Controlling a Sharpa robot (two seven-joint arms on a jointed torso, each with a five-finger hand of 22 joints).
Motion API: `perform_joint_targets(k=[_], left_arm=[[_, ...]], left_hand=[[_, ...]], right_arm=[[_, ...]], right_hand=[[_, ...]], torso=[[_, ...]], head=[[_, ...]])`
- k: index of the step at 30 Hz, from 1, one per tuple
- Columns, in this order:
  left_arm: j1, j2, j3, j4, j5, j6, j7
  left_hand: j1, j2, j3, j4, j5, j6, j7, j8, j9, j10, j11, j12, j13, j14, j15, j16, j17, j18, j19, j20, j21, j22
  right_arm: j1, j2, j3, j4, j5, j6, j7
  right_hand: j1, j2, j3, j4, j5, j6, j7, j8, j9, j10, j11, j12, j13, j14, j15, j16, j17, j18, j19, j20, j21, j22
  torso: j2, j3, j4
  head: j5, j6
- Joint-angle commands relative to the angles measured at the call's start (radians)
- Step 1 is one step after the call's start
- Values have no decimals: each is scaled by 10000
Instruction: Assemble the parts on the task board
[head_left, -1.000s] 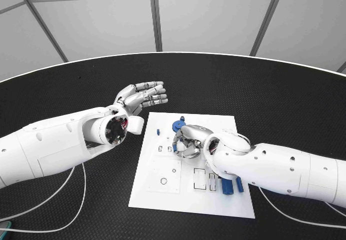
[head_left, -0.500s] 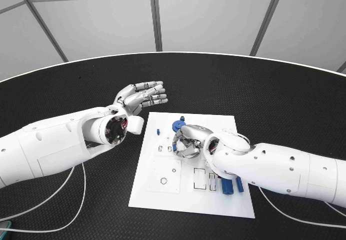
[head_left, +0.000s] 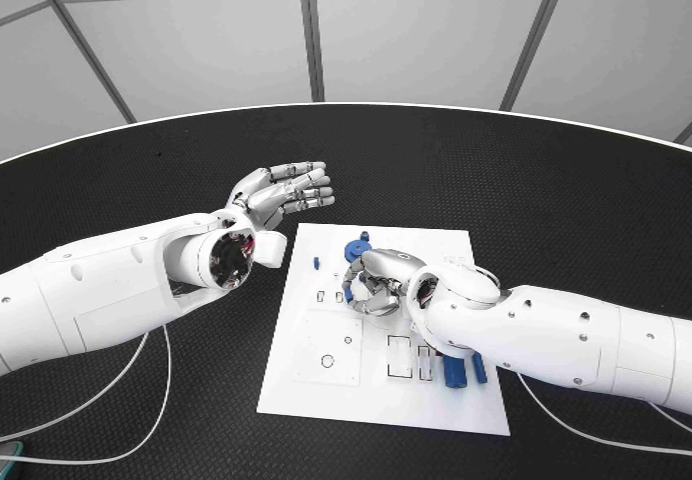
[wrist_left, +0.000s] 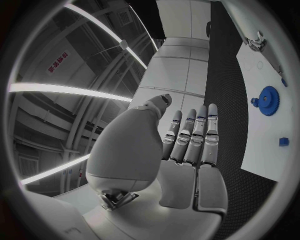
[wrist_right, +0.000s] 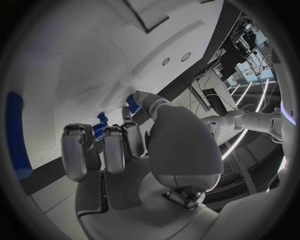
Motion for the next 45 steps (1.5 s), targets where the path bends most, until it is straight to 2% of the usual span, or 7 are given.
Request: perform_joint_targets(k=[1,13,20,30,35,40,45], left_arm=[[0,-2,0,-2,0,0,-3],[0,-2,0,-10,0,7,-24],[0,5,-1,-103,-98,129,-261],[-3,78,-1,-704,-1649,1114,-1829],[-1,11,-2,-838,-3048,1955,-3320],[3,-37,-1,-822,-4764,2830,-4853],[8,39,1,-809,-6415,3446,-6243]], left_hand=[[-22,-64,55,1,-54,-25,766,-15,-11,22,-25,-35,-4,11,-17,-39,-2,120,71,-19,-69,-9],[-40,-75,84,-17,-53,-23,770,-28,-15,3,-20,-43,-6,10,-14,-56,-2,119,73,-19,-77,-16],[-78,-89,146,-49,-52,190,756,32,25,81,-45,-11,4,189,-58,18,41,145,150,-29,-45,-8],[-1029,-439,567,495,-96,1716,-58,676,349,3114,-1108,890,301,3836,-1339,2460,1538,238,2604,-1066,1730,737],[-1455,-521,255,968,-55,2134,-636,1095,1024,4155,-1803,2113,1559,5165,-2022,7385,5436,157,3993,-2080,4226,2133],[-2278,-417,-293,1199,-113,2249,-801,1378,1540,4554,-1913,3488,2827,6444,-2194,11206,10284,192,4234,-2265,5718,3059],[-2727,-104,-735,1250,-56,1951,-913,1864,2767,3369,-2016,5911,5379,6801,-2282,12353,11991,-88,4311,-2350,8357,5987]], right_arm=[[0,-7,0,13,0,-19,11],[0,-152,0,228,0,-276,91],[3,-883,5,1025,131,-1633,1103],[285,-2952,24,2602,3109,-2587,3167],[411,-4077,22,3154,4216,-2707,3362],[462,-4831,21,3370,4542,-2816,3350],[494,-5303,20,3361,4659,-2914,3296]], right_hand=[[-3,-115,-72,2,-72,-34,76,-34,-14,-58,71,-79,1190,1016,82,-22,2473,-81,939,82,-32,2447],[-59,-216,-172,21,-154,-195,113,-138,-63,-118,111,-115,1154,1007,121,-36,2441,-70,918,123,-71,2417],[-80,-260,-295,51,-239,-342,140,-226,-105,-169,138,-151,1111,993,145,-60,2388,-52,887,151,-132,2370],[4,-107,-583,261,-499,-13,69,-98,-71,-315,82,-300,948,895,104,-231,2035,43,713,140,-473,2111],[-84,-60,-629,450,-433,515,-72,271,55,-335,-44,-363,877,849,-3,-327,1864,77,654,52,-606,2014],[-126,-83,-670,522,-374,593,-114,359,85,-330,-83,-378,857,844,-40,-345,1837,80,652,15,-621,2004],[-156,-101,-701,573,-333,620,-135,403,101,-317,-104,-378,855,843,-59,-351,1831,80,654,-6,-624,2003]], torso=[[5,3,5],[-2,-4,7],[-44,19,-44],[-280,47,-145],[-467,103,-207],[-598,165,-250],[-744,230,-282]], head=[[-6,-3],[-12,-15],[8,18],[46,108],[73,61],[133,2],[158,-95]])
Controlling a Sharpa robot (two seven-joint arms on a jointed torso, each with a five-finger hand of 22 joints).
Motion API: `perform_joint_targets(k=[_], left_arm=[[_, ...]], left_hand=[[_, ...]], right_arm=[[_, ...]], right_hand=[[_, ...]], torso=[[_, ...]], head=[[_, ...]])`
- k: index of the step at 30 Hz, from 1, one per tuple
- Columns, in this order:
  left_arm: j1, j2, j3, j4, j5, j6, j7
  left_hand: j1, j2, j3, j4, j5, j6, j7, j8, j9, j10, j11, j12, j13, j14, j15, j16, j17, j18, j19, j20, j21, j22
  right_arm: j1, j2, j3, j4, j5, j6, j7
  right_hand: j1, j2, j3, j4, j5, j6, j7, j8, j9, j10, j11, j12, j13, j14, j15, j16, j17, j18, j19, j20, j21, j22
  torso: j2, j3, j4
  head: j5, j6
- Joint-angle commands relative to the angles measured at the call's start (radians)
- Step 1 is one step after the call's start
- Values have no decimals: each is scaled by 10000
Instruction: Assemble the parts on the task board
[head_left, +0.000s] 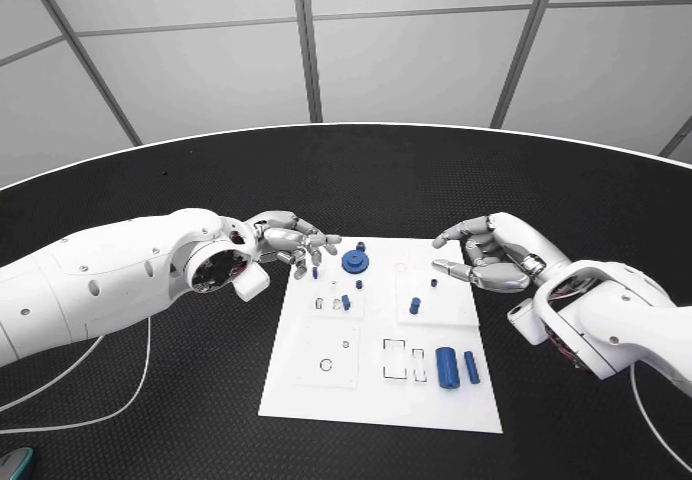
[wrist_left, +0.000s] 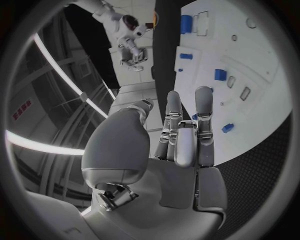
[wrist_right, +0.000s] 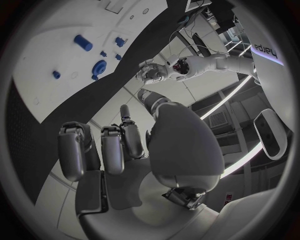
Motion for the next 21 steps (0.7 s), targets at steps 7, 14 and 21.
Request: perform_joint_targets(k=[7,14,21], left_arm=[[5,413,3,-36,-2505,877,-2480],[7,903,5,-188,-3035,1034,-3713],[8,1364,6,-393,-3330,1021,-4353]], left_hand=[[-258,263,-291,25,31,-317,-171,782,1483,79,-137,3455,3466,845,-144,876,1952,-690,1794,-174,2644,4151],[-524,416,-407,43,5,-430,-217,1103,1995,163,-182,4131,4115,943,-181,1049,2284,-809,2178,-228,3037,4856],[-965,428,-659,43,-358,-525,-280,1396,2427,199,-224,4446,4399,951,-222,1065,2318,-831,2236,-264,3098,4983]], right_arm=[[20,-504,-1,-186,65,-106,-126],[22,-493,-3,-320,72,-94,-241],[22,-442,-4,-429,73,-59,-326]], right_hand=[[-75,23,-15,97,166,72,-15,94,28,9,-117,-45,842,823,-103,-78,1806,83,650,-101,-59,1992],[-66,18,-16,101,191,67,-17,99,30,-3,-121,-62,826,818,-107,-90,1784,89,640,-107,-83,1975],[-61,15,-16,104,207,58,-17,99,30,-9,-122,-71,818,813,-110,-101,1763,92,634,-110,-95,1965]], torso=[[-230,82,-28],[-185,80,-31],[-161,66,-21]], head=[[26,-167],[60,-190],[66,-272]])
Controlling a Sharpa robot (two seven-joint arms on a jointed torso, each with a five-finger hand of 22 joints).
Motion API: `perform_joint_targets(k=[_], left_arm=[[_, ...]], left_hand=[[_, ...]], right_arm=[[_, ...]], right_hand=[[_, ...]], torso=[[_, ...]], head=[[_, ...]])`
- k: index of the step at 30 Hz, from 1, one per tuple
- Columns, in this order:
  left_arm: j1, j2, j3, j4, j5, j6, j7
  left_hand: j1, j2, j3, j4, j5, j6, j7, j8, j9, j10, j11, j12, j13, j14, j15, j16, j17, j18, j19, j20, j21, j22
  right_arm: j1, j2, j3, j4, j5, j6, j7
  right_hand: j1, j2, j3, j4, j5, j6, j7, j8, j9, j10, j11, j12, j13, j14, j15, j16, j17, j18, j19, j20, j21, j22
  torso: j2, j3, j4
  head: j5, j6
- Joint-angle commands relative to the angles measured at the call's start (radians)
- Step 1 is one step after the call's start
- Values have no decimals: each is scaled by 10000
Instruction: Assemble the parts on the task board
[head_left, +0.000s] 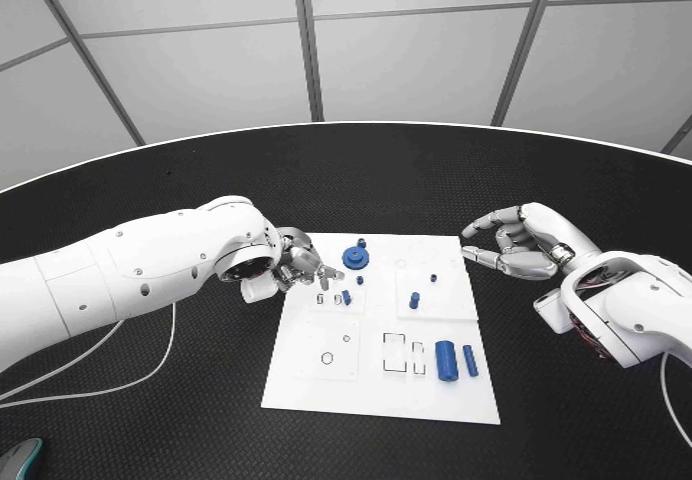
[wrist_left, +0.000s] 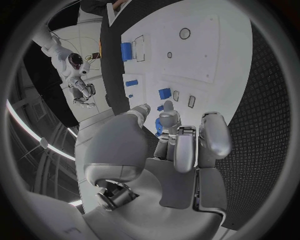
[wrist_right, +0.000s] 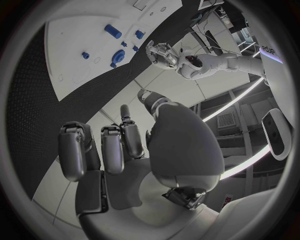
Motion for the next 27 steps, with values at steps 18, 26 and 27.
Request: perform_joint_targets(k=[18,26,27], left_arm=[[2,1048,0,-790,-178,359,-754],[3,1302,-1,-1049,-180,568,-812],[2,1340,-2,-1086,-180,608,-821]], left_hand=[[-380,26,-366,-1,-935,-233,-24,255,439,-22,-51,170,118,940,-84,12,2222,-123,139,-15,156,240],[-310,69,-355,-13,-922,-260,-25,269,479,-43,-53,162,104,939,-84,10,2220,-132,154,-15,181,291],[-294,78,-352,-14,-919,-265,-25,272,488,-46,-53,161,102,939,-84,10,2221,-132,154,-15,182,292]], right_arm=[[0,100,-1,-81,0,48,-150],[0,139,-1,-92,0,79,-165],[0,144,-1,-92,0,84,-167]], right_hand=[[-53,-4,-10,93,91,0,1,61,9,-67,-46,-99,754,822,-81,-109,1668,119,552,-85,-138,1890],[-56,-7,-13,104,101,-10,2,61,9,-80,-45,-117,738,816,-82,-122,1644,126,540,-87,-165,1870],[-56,-7,-13,104,101,-10,2,61,9,-80,-45,-117,738,816,-82,-122,1644,126,540,-87,-165,1870]], torso=[[64,0,-14],[76,-4,-1],[73,-4,2]], head=[[7,-189],[-6,-250],[-4,-272]])
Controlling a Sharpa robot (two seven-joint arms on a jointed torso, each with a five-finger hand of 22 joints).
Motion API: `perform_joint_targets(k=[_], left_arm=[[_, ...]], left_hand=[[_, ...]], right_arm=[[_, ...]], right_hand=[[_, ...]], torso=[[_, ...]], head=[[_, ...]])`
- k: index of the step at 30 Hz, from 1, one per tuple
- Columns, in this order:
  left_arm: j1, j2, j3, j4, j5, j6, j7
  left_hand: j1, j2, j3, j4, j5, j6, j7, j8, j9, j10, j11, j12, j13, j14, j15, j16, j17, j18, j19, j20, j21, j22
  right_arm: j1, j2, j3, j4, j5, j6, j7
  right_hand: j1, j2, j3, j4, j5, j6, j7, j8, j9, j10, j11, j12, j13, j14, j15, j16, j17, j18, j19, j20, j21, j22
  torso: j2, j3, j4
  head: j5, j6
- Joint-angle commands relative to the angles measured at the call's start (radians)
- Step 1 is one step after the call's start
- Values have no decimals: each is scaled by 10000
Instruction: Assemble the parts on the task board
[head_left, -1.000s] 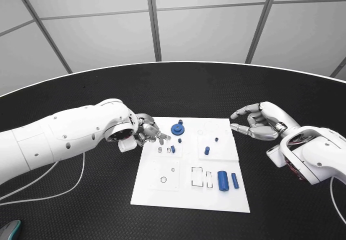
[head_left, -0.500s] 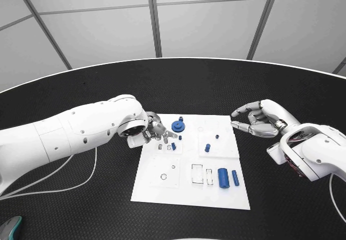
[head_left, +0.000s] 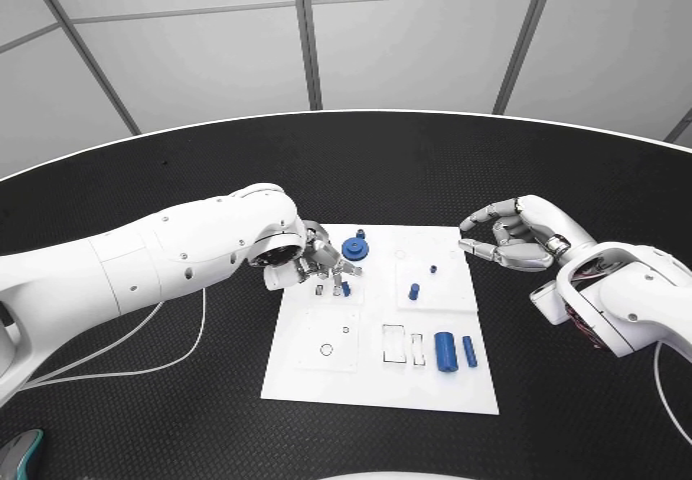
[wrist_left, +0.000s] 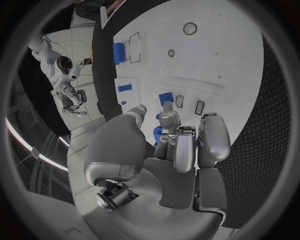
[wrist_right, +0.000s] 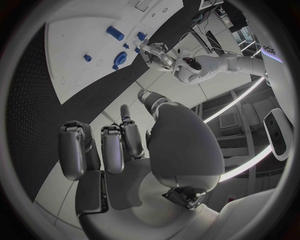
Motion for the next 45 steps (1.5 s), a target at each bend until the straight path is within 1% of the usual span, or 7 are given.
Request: perform_joint_targets(k=[1,14,20,26,34,38,45], left_arm=[[0,72,-1,-66,0,69,-16],[-1,127,-2,-162,-37,234,-72],[-1,120,-2,-158,-86,262,-90],[-1,171,-2,-188,-98,355,-110],[-4,305,-9,-323,-248,483,-115],[-5,331,-13,-341,-279,518,-111],[-6,343,-17,-322,-298,575,-110]], left_hand=[[16,69,-29,-12,-24,-70,26,71,24,-46,-55,44,-7,915,-61,10,2224,-132,69,-1,49,9],[114,120,-8,-16,-7,-93,25,89,71,-50,-57,64,8,917,-61,12,2229,-137,75,0,66,41],[135,135,-2,-16,-3,-93,24,95,83,-45,-58,76,19,916,-61,10,2226,-140,81,0,76,61],[245,137,6,-28,0,-107,20,115,128,-42,-61,94,29,915,-64,9,2225,-146,89,-1,95,98],[399,142,30,-32,17,-134,21,126,177,-48,-62,109,36,915,-65,8,2226,-148,88,-2,106,114],[428,144,37,-32,21,-138,21,128,186,-51,-62,108,33,916,-65,9,2227,-148,87,-2,108,117],[494,154,57,-33,31,-146,21,131,205,-50,-62,119,42,917,-65,10,2230,-148,85,-1,111,121]], right_arm=[[-1,9,0,1,0,10,-4],[-1,33,0,-22,0,40,-26],[-1,46,0,-38,0,59,-39],[-2,80,-1,-53,0,88,-48],[-2,83,-1,-48,0,118,-58],[-2,90,-1,-50,0,125,-64],[-2,100,-1,-58,0,148,-81]], right_hand=[[-56,-7,-15,50,42,-9,3,62,11,-45,-9,-32,741,783,-49,-64,1646,126,576,-52,-49,1870],[-60,6,-13,76,60,-18,3,69,13,-31,-10,-23,750,778,-51,-76,1629,130,569,-56,-67,1858],[-60,6,-13,76,60,-18,3,69,13,-31,-10,-23,750,778,-51,-76,1629,130,569,-56,-67,1858],[-56,10,-11,79,65,-17,2,73,15,-21,-11,-15,758,778,-51,-76,1631,129,571,-57,-64,1860],[-47,16,-6,81,71,-16,0,78,17,-22,-13,-17,756,780,-53,-74,1636,130,570,-58,-68,1857],[-38,17,-3,81,76,-17,-1,81,18,-12,-15,-9,763,779,-54,-76,1634,129,571,-60,-67,1858],[-38,17,-3,81,76,-17,-1,81,18,-12,-15,-9,763,779,-54,-76,1634,129,571,-60,-67,1858]], torso=[[6,1,8],[5,-1,29],[3,-2,15],[31,10,1],[42,-11,23],[23,2,26],[22,5,31]], head=[[11,-60],[2,-140],[9,-151],[-7,-142],[-48,-176],[-54,-211],[-63,-230]])
